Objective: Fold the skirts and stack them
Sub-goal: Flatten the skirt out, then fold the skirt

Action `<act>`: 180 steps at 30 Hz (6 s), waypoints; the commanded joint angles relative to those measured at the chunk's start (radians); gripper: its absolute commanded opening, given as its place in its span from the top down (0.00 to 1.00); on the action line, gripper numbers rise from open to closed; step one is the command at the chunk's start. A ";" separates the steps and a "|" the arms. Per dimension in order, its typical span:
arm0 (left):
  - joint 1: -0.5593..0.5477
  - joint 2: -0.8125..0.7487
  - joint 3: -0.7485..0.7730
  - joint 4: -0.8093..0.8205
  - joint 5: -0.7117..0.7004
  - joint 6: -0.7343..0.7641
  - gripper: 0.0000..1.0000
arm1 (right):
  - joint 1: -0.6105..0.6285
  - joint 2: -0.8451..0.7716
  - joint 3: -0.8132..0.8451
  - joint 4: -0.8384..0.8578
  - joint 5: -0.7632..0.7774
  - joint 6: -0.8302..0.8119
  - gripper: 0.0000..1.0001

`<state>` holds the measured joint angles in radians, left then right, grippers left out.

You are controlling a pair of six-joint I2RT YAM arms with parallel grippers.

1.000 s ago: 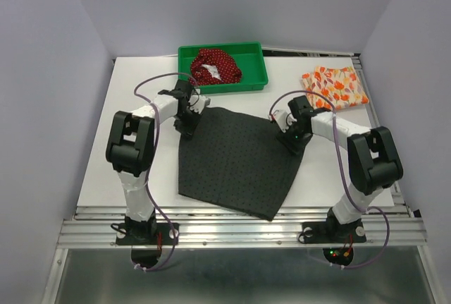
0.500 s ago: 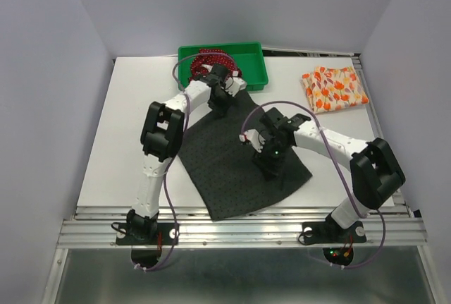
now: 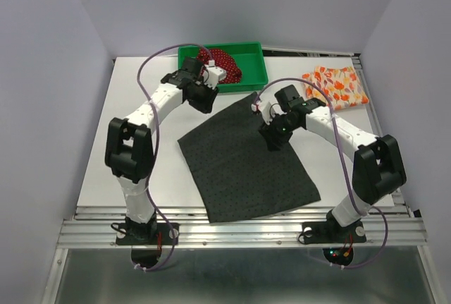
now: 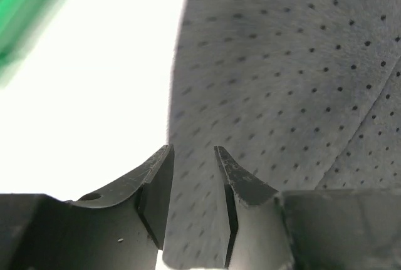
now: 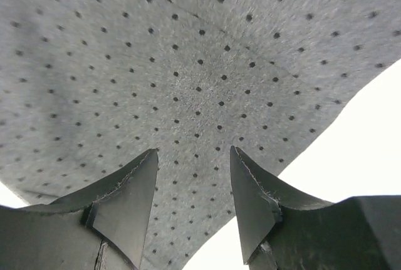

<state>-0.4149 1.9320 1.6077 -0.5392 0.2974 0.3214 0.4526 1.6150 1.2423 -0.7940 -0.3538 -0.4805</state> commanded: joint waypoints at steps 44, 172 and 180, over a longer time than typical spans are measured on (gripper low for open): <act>-0.019 -0.404 -0.441 -0.381 0.289 0.544 0.60 | 0.109 -0.012 -0.122 0.030 -0.457 0.253 0.45; 0.258 0.171 0.218 -0.085 0.315 0.482 1.00 | -0.258 0.683 0.816 0.016 0.093 -0.394 0.99; 0.268 0.084 0.184 0.002 0.278 0.427 1.00 | -0.267 0.669 0.943 0.019 0.133 -0.394 0.99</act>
<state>-0.1665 2.1445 1.7969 -0.6060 0.5922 0.7803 0.2081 2.3142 2.0808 -0.8249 -0.2714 -0.8677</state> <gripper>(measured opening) 0.019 0.047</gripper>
